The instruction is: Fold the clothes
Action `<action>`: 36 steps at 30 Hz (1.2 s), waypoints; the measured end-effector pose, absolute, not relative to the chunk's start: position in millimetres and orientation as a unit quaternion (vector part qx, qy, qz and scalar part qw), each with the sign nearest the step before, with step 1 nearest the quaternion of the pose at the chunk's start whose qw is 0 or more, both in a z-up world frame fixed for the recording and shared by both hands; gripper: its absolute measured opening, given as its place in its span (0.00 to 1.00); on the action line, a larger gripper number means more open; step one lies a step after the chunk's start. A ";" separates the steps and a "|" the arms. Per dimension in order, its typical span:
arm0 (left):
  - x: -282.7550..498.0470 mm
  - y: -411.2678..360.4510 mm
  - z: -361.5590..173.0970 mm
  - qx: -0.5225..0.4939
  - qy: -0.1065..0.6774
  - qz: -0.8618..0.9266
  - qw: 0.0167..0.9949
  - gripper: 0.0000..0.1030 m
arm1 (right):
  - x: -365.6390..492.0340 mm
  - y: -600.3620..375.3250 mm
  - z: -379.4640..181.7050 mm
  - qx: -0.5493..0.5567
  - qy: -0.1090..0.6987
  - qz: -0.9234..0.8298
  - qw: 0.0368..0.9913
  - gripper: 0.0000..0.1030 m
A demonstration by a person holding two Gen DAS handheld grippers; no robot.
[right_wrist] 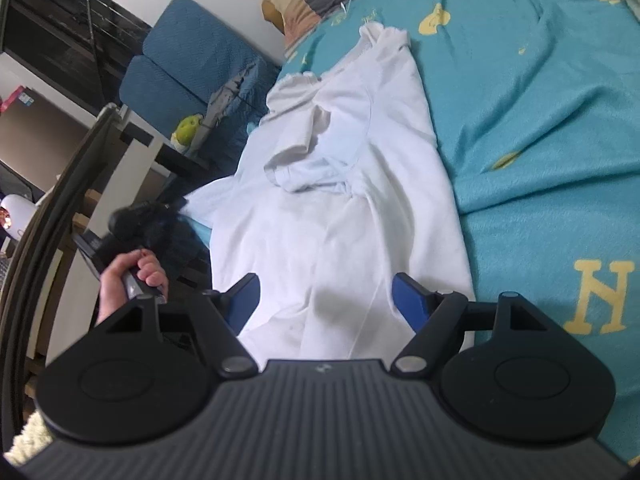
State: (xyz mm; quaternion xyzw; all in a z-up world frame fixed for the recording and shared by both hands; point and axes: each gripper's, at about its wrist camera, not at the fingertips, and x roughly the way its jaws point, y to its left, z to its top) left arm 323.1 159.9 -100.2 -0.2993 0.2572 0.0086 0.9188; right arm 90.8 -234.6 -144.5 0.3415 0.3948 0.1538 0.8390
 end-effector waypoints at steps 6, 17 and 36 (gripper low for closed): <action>343.7 30.7 -28.7 -0.054 0.258 -0.042 0.964 0.05 | 84.4 -254.5 -130.6 0.349 0.366 0.139 0.852 0.74; 362.5 -114.1 -112.6 0.104 0.363 -0.110 0.919 0.20 | 83.6 -280.8 -130.9 0.385 0.349 0.139 0.843 0.74; 353.7 21.6 -114.4 0.006 0.381 -0.153 0.912 0.37 | 94.7 -279.2 -143.4 0.379 0.361 0.130 0.842 0.74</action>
